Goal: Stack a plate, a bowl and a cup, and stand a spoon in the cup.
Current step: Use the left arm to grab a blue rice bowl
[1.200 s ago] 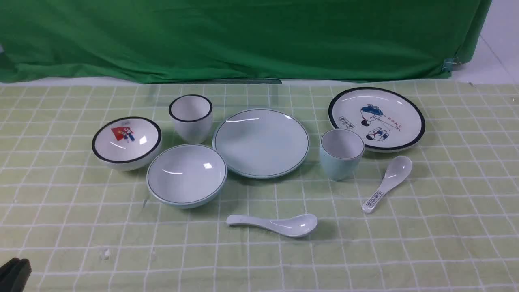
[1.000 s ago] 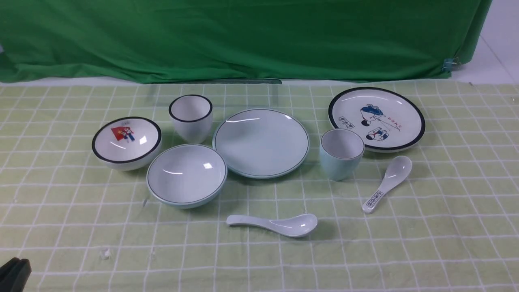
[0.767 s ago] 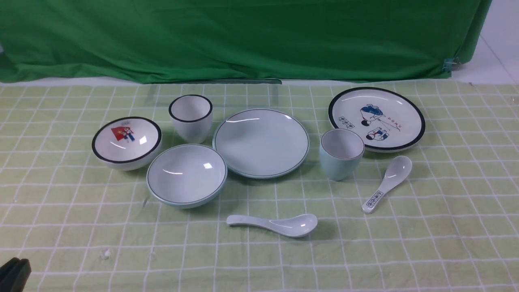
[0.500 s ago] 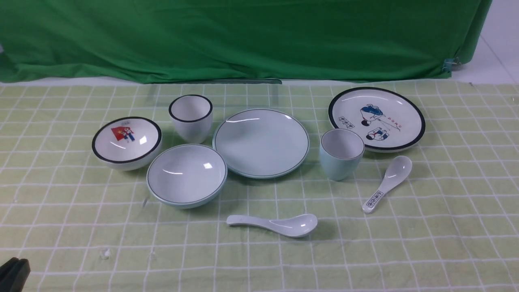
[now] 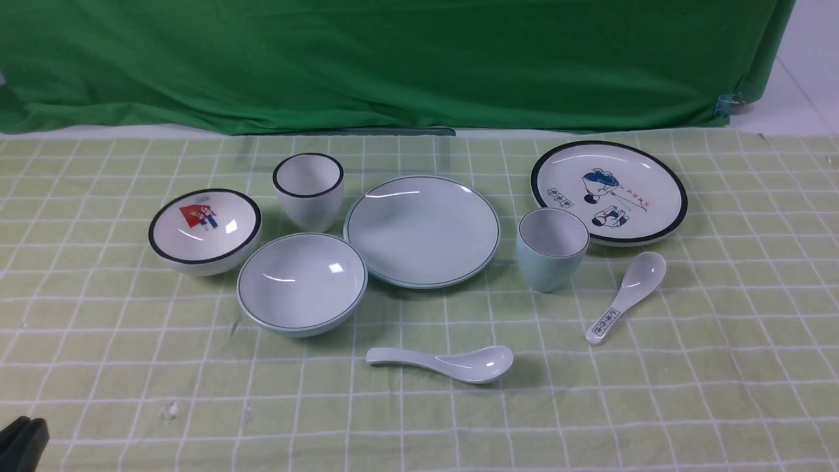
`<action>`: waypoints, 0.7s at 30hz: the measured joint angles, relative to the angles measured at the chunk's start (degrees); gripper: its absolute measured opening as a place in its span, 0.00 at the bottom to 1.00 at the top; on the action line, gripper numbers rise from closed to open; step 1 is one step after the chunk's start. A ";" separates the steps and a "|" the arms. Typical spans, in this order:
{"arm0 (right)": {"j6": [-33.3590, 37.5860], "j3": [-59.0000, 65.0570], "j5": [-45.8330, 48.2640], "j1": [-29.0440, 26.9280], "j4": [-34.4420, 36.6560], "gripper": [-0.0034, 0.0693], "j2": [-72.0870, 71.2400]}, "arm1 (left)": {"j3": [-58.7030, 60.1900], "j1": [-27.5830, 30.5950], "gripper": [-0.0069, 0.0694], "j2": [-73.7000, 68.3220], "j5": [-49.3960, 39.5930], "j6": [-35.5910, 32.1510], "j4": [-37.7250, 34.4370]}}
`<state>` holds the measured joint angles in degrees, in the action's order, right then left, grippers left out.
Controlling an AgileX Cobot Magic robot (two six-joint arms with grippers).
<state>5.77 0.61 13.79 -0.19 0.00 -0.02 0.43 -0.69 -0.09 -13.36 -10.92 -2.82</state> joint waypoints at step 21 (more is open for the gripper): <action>-24.48 -0.11 -54.40 0.00 -0.31 0.38 0.00 | 0.00 0.00 0.05 0.00 52.45 8.71 -0.14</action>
<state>-18.71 0.50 -40.60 -0.19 -0.31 -0.02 0.43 -0.69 -0.09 39.08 -2.21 -2.96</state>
